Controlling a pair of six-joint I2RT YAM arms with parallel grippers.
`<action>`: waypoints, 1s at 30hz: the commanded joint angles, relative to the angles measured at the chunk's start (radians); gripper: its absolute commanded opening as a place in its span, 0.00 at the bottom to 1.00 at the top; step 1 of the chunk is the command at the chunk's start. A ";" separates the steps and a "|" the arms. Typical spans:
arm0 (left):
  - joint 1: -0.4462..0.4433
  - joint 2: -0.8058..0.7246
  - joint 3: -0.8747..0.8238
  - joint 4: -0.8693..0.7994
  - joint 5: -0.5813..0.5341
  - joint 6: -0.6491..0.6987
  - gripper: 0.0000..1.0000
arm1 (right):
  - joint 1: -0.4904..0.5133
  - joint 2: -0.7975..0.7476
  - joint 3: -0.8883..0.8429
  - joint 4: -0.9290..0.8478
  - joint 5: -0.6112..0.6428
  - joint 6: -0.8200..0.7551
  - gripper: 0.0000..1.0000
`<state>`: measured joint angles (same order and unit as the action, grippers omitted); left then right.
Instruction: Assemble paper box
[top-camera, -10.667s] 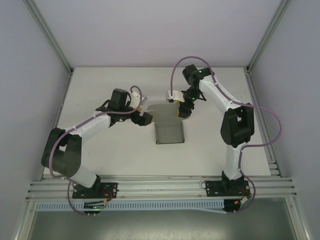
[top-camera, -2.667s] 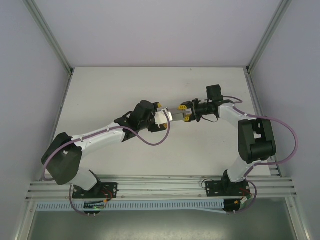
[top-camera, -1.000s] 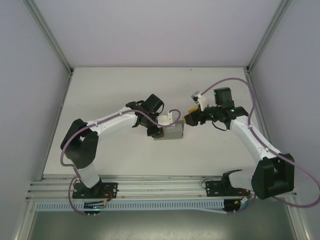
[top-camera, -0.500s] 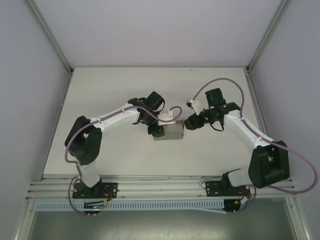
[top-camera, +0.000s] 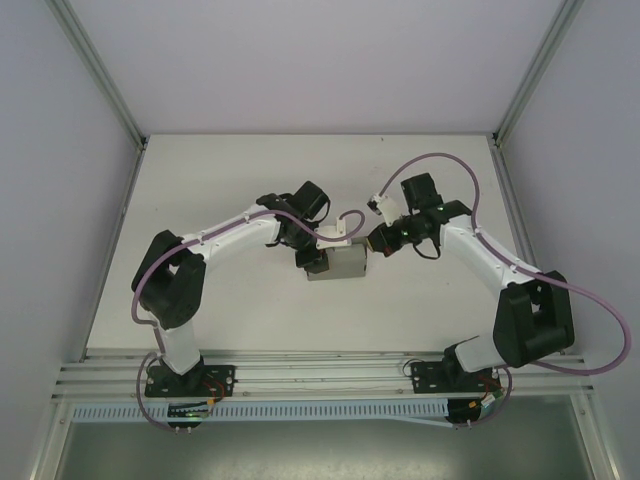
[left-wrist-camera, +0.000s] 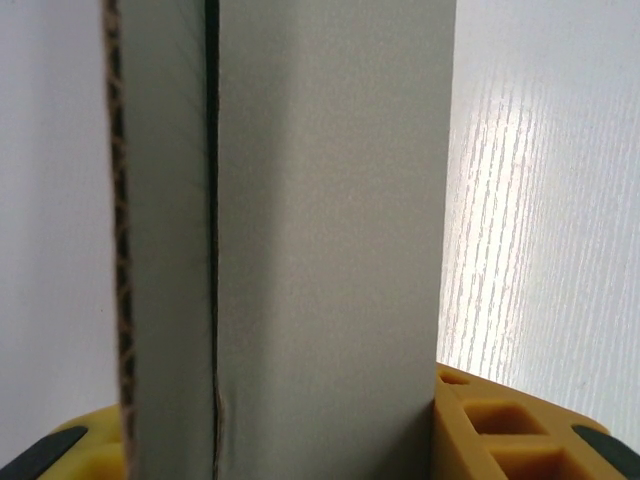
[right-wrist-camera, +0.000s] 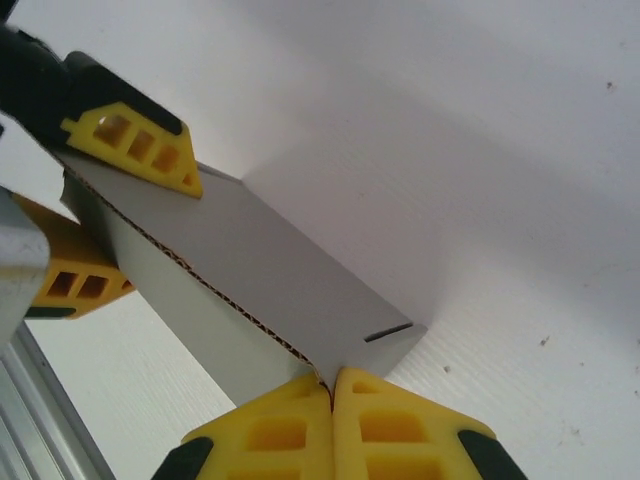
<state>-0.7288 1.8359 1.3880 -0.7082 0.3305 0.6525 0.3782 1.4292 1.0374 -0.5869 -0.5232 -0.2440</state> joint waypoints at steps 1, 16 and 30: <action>-0.004 0.048 0.015 -0.007 -0.005 -0.021 0.41 | 0.065 -0.024 0.016 0.060 0.024 0.278 0.00; -0.003 0.086 0.058 0.001 -0.016 -0.049 0.40 | 0.071 -0.089 -0.074 0.268 -0.065 0.911 0.00; -0.003 0.069 0.010 0.002 0.008 0.011 0.40 | -0.012 0.015 0.039 0.106 -0.244 0.868 0.00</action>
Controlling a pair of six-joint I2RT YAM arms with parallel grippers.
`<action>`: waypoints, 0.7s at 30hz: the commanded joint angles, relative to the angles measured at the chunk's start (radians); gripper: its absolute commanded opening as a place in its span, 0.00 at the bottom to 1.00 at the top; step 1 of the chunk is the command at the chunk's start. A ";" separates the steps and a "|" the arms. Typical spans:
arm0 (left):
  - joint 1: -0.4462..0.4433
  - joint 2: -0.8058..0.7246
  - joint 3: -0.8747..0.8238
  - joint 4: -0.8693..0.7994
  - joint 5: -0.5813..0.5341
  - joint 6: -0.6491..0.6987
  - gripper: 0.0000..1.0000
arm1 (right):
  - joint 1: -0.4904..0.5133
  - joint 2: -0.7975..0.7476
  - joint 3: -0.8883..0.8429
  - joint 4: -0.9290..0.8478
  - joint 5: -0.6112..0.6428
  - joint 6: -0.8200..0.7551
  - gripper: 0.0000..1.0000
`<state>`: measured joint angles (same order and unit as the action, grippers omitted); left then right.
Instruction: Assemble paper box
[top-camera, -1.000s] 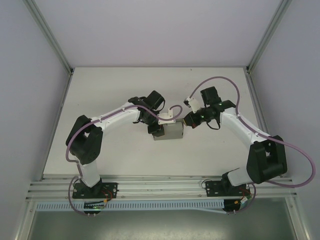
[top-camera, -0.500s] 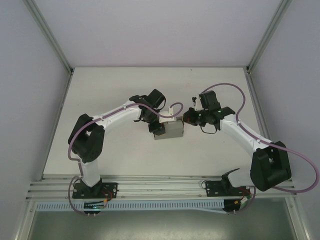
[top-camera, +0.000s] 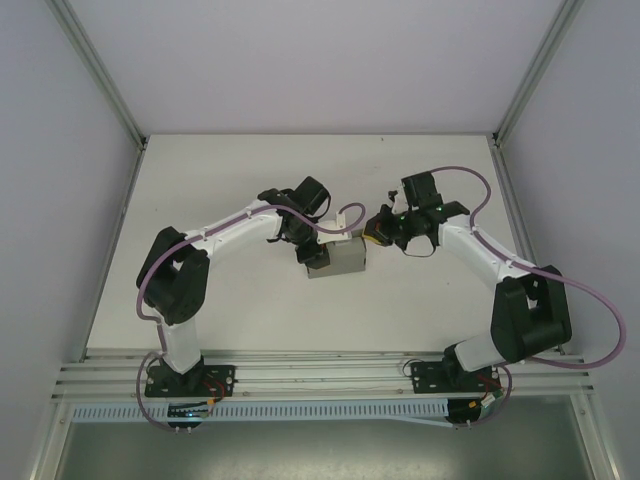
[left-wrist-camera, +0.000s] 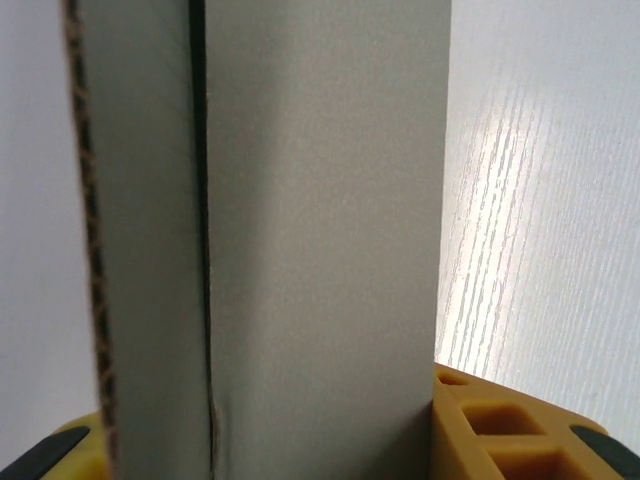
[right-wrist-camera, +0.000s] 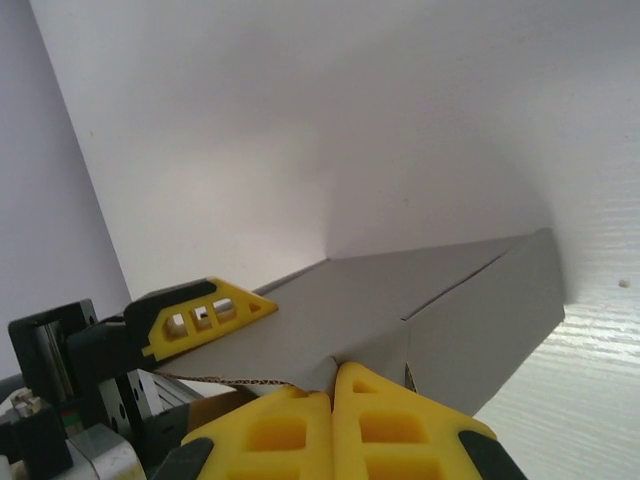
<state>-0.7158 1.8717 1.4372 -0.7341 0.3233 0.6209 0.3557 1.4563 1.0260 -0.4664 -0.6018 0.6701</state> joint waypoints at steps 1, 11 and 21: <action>-0.017 0.036 -0.041 0.028 0.013 0.048 0.41 | -0.002 -0.016 0.046 0.003 -0.189 -0.047 0.00; -0.016 0.051 -0.037 0.012 0.023 0.071 0.41 | -0.073 -0.020 -0.053 0.221 -0.346 0.054 0.00; -0.017 0.088 0.040 -0.026 0.023 0.065 0.41 | -0.003 -0.097 -0.235 0.126 -0.101 -0.416 0.00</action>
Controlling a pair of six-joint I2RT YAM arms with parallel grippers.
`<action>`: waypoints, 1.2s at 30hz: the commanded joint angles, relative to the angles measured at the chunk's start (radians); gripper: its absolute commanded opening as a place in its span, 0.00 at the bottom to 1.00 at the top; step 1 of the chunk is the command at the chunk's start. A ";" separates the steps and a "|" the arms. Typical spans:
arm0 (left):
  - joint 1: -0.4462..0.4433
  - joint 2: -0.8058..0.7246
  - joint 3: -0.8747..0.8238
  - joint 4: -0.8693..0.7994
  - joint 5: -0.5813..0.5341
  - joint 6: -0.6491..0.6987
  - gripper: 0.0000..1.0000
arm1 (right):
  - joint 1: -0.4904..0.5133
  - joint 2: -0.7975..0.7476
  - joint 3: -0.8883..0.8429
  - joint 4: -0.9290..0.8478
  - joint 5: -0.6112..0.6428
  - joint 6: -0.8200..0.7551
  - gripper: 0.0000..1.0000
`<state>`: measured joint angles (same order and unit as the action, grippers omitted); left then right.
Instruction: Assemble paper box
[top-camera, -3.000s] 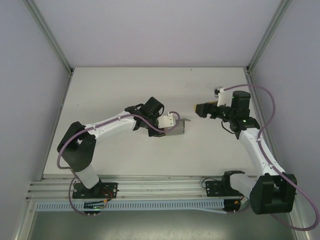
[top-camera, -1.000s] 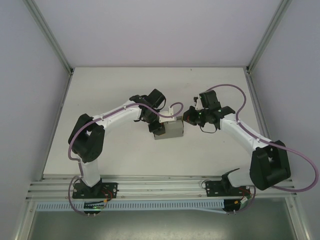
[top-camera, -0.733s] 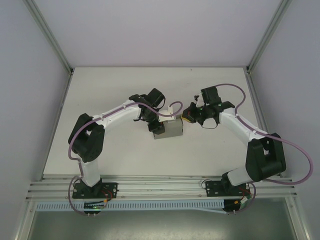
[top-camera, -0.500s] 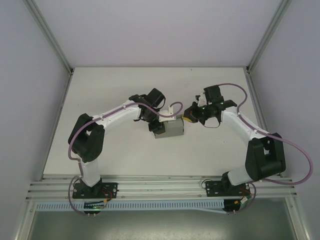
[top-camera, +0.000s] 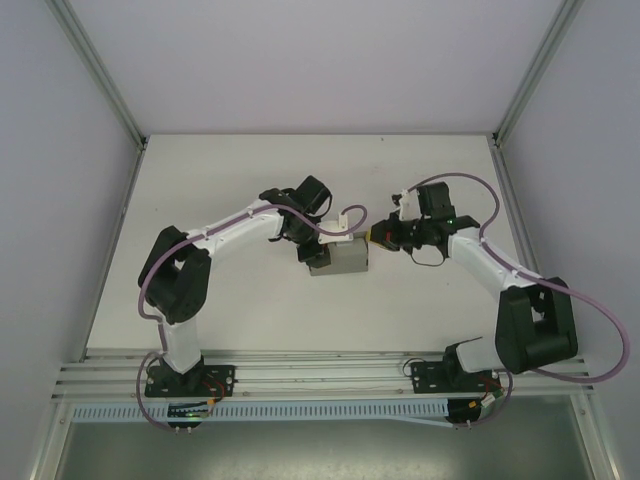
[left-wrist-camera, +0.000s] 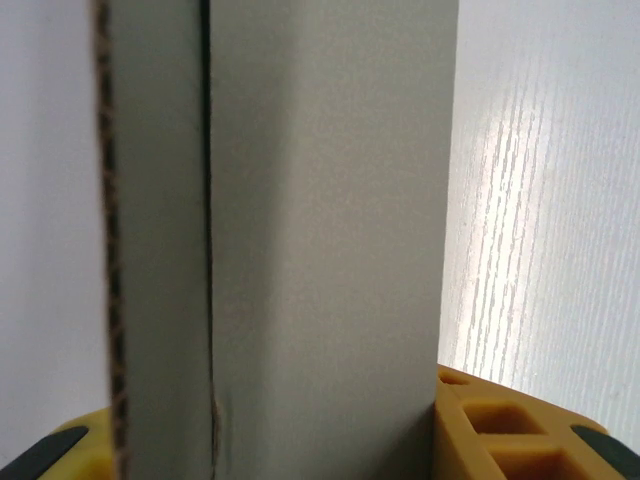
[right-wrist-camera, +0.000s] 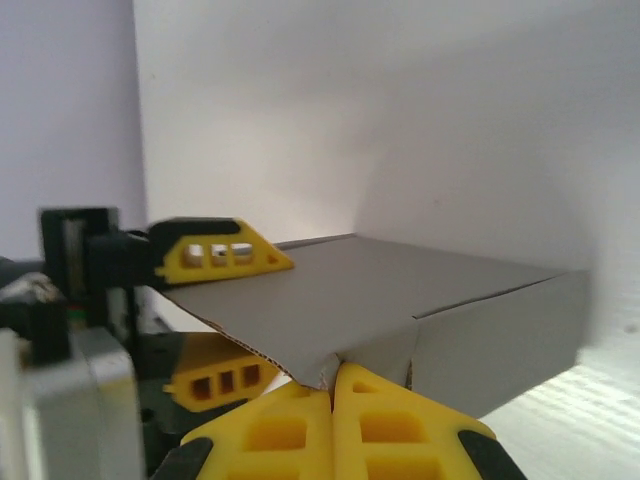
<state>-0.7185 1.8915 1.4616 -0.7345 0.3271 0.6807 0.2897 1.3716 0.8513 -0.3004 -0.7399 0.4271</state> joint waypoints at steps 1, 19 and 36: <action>-0.013 0.076 0.027 -0.031 0.017 0.000 0.41 | 0.073 -0.021 -0.082 -0.031 0.057 -0.192 0.00; -0.014 0.087 0.089 -0.081 0.000 -0.020 0.41 | 0.263 -0.220 -0.267 -0.057 0.521 -0.115 0.00; -0.019 0.074 0.068 -0.094 0.005 0.010 0.39 | 0.294 -0.386 -0.100 -0.078 0.643 -0.087 0.36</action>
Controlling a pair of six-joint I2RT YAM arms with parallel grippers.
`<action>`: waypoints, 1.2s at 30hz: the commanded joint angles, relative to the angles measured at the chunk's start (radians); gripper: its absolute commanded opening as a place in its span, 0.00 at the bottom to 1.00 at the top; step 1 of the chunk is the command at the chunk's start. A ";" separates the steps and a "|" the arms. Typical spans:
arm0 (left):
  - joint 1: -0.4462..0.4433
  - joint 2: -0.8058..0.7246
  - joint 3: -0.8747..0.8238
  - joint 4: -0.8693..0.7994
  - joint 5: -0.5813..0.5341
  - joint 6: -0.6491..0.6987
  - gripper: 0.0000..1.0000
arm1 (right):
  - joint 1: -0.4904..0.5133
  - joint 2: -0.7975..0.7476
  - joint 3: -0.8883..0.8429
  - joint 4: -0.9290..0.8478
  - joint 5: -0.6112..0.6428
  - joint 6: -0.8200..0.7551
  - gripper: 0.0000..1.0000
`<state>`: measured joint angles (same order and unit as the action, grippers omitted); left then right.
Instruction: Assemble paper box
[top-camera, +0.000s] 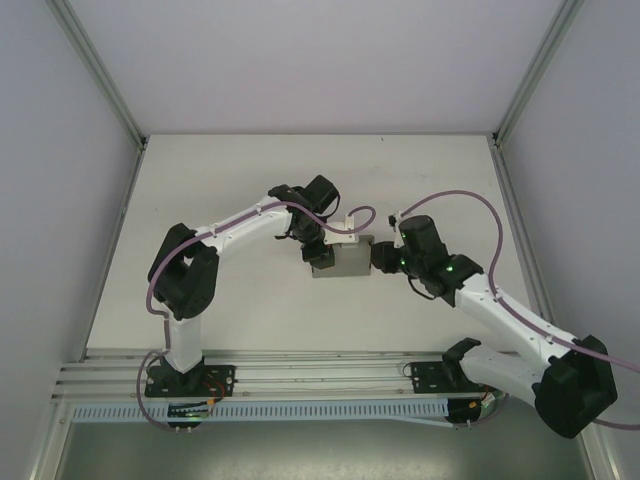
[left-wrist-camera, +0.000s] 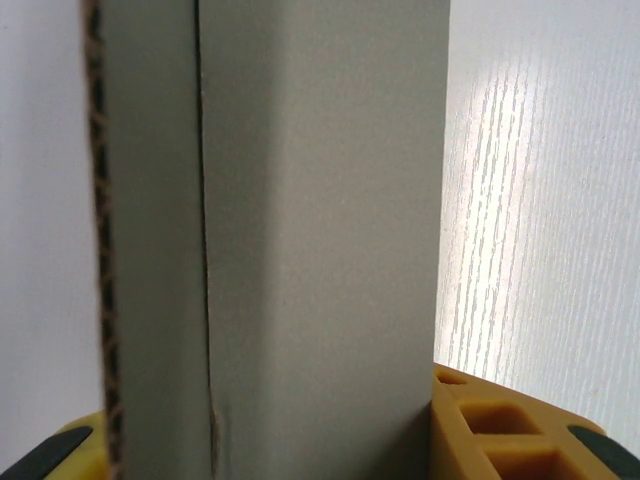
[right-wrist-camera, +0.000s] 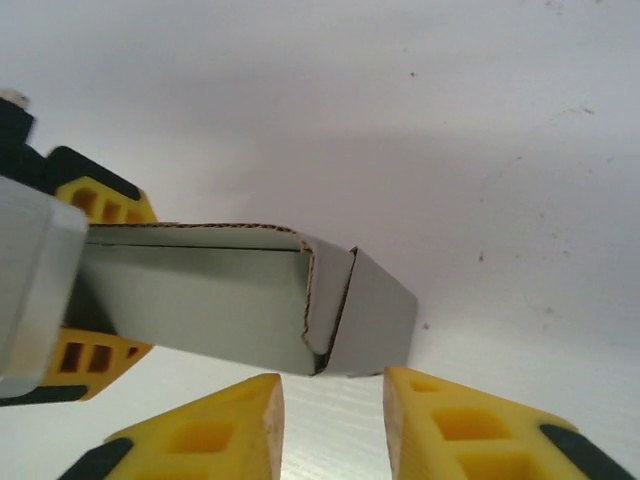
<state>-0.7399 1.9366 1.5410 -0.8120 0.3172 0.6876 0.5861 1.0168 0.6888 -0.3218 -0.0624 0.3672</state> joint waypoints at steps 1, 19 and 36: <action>0.001 0.028 -0.013 -0.014 0.015 0.004 0.39 | -0.004 -0.029 0.079 -0.075 -0.040 -0.036 0.40; -0.006 0.036 0.003 -0.027 0.014 0.009 0.39 | -0.019 0.247 0.254 -0.179 -0.011 -0.071 0.35; -0.011 0.048 0.029 -0.026 0.007 -0.006 0.38 | -0.014 0.323 0.257 -0.198 0.053 0.044 0.00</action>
<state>-0.7422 1.9442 1.5509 -0.8139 0.3153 0.6834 0.5694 1.3380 0.9627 -0.4980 -0.0433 0.3485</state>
